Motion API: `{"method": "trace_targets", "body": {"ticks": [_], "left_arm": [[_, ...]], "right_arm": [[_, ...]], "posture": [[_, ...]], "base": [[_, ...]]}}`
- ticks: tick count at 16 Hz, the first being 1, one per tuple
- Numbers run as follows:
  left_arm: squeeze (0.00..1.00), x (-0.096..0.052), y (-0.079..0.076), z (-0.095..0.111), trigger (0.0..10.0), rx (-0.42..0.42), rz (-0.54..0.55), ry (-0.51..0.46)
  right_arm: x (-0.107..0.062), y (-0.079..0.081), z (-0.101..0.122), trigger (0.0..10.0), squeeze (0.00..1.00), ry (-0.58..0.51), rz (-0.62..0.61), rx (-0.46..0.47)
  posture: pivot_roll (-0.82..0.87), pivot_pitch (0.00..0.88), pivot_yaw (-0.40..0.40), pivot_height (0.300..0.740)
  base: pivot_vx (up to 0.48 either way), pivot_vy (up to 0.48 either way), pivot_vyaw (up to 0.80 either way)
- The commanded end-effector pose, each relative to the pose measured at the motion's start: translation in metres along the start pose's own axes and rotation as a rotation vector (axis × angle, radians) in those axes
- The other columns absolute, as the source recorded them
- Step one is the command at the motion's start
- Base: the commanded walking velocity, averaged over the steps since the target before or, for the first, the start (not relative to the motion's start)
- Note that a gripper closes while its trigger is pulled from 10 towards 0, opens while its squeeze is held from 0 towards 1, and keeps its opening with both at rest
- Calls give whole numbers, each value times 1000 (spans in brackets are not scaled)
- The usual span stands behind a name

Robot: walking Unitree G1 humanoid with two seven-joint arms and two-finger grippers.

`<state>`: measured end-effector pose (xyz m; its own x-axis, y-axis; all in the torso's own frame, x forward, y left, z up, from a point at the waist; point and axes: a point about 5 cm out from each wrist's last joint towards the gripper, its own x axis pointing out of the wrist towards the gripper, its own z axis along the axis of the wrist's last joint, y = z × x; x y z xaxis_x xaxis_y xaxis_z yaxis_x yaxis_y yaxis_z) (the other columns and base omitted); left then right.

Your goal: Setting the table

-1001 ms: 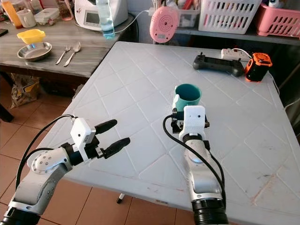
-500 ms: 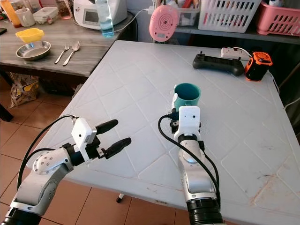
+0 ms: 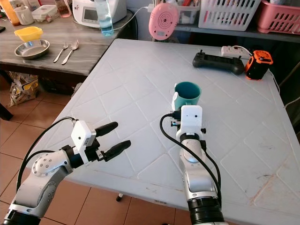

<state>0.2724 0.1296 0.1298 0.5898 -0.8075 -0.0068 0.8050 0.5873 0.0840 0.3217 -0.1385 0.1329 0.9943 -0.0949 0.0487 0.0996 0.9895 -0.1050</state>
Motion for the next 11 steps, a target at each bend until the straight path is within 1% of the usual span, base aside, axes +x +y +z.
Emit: {"method": "trace_targets", "body": {"ticks": [1, 11], "left_arm": [[0, -2, -3, 1, 10000, 13, -10, 9], [0, 1, -6, 5, 10000, 20, -7, 1]], "right_arm": [[1, -3, -3, 0, 0, 9, -18, -2], [-1, -9, -1, 0, 0, -29, -45, -31]], "posture": [[112, 135, 23, 740], [108, 128, 19, 740]], "base": [[0, 0, 0], [0, 0, 0]]}}
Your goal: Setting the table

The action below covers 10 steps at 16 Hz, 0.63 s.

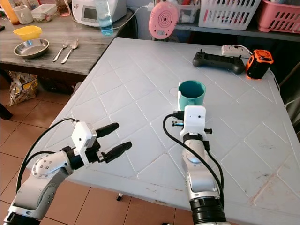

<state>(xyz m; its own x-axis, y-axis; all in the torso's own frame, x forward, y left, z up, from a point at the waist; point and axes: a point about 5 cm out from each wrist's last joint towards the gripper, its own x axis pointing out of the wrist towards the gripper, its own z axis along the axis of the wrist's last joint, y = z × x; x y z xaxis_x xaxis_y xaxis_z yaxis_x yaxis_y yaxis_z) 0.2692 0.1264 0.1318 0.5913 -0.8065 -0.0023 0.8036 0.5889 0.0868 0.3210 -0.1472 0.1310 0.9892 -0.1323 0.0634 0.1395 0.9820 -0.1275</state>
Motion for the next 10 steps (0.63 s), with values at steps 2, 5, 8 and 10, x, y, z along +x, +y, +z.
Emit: {"method": "trace_targets", "body": {"ticks": [2, 5, 8, 10], "left_arm": [[0, 3, -2, 4, 10000, 28, 15, -4], [0, 6, 1, 6, 10000, 41, 64, -22], [0, 12, 11, 12, 10000, 50, 128, -49], [0, 19, 20, 11, 10000, 46, 181, -57]], "right_arm": [[-4, 1, 7, 0, 0, -51, 12, -6], [-9, 3, 12, 1961, 0, -78, 36, -12], [-22, -8, 26, 10000, 0, -157, -3, 2], [-33, -22, 36, 10000, 0, -208, -48, 19]], "posture": [[108, 124, 18, 740], [105, 117, 16, 740], [99, 101, 11, 740], [89, 87, 8, 740]], "base": [[0, 0, 0], [0, 0, 0], [0, 0, 0], [0, 0, 0]]}}
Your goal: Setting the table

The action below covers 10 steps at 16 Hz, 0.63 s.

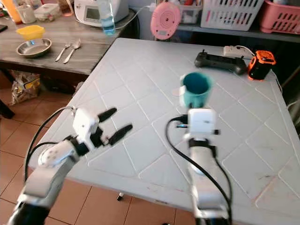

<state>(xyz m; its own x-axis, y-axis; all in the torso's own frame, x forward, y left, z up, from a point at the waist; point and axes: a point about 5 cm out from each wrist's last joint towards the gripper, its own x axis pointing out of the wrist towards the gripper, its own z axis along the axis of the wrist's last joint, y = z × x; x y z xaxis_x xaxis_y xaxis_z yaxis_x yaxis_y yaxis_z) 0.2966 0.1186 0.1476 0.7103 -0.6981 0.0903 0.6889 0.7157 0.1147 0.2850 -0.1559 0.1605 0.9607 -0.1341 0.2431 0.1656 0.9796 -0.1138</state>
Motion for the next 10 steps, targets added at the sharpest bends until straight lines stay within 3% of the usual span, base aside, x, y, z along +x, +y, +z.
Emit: {"method": "trace_targets", "body": {"ticks": [1, 4, 7, 10], "left_arm": [[0, 0, 8, -3, 10000, 5, 57, 11], [0, 5, 19, -5, 10000, 32, 137, 13], [0, 10, 44, -1, 10000, 69, 299, 7], [0, 10, 48, 1, 10000, 61, 323, -5]], "right_arm": [[-3, -11, 10, 10000, 0, -40, -42, -7], [-12, -21, 15, 10000, 0, -45, -67, -8], [-22, -34, 18, 10000, 0, -42, -99, -28], [-26, -39, 19, 10000, 0, -36, -117, -28]], "posture": [[80, 79, 7, 740], [68, 68, 4, 740], [60, 67, 3, 740], [59, 69, 5, 740]], "base": [[0, 0, 0], [0, 0, 0], [0, 0, 0], [0, 0, 0]]}}
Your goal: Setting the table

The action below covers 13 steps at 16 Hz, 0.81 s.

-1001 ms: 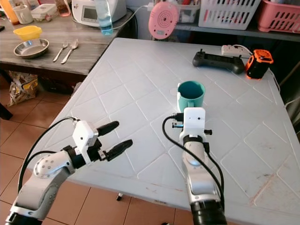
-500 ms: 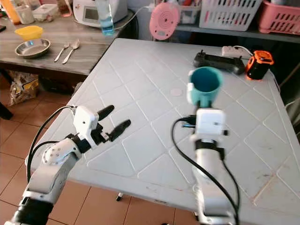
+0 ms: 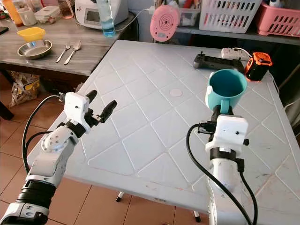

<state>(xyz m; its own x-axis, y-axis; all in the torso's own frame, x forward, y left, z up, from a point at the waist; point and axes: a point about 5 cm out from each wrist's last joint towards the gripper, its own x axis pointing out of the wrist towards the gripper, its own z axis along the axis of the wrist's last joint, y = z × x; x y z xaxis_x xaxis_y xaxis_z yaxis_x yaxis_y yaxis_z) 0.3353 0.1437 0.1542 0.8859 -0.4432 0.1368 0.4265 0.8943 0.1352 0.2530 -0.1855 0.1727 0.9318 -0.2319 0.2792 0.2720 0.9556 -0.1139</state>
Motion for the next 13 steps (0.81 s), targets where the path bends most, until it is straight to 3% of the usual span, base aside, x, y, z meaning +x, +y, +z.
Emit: {"method": "trace_targets", "body": {"ticks": [1, 13], "left_arm": [[0, 0, 3, 0, 10000, 10, 13, 3], [0, 8, -2, -4, 10000, 25, 69, 3]], "right_arm": [[-2, -4, 4, 10000, 0, -7, -15, 2], [-4, -5, 0, 10000, 0, 30, -25, 8]], "posture": [[59, 69, 5, 740], [63, 78, 5, 740]], "base": [[0, 0, 0], [0, 0, 0]]}}
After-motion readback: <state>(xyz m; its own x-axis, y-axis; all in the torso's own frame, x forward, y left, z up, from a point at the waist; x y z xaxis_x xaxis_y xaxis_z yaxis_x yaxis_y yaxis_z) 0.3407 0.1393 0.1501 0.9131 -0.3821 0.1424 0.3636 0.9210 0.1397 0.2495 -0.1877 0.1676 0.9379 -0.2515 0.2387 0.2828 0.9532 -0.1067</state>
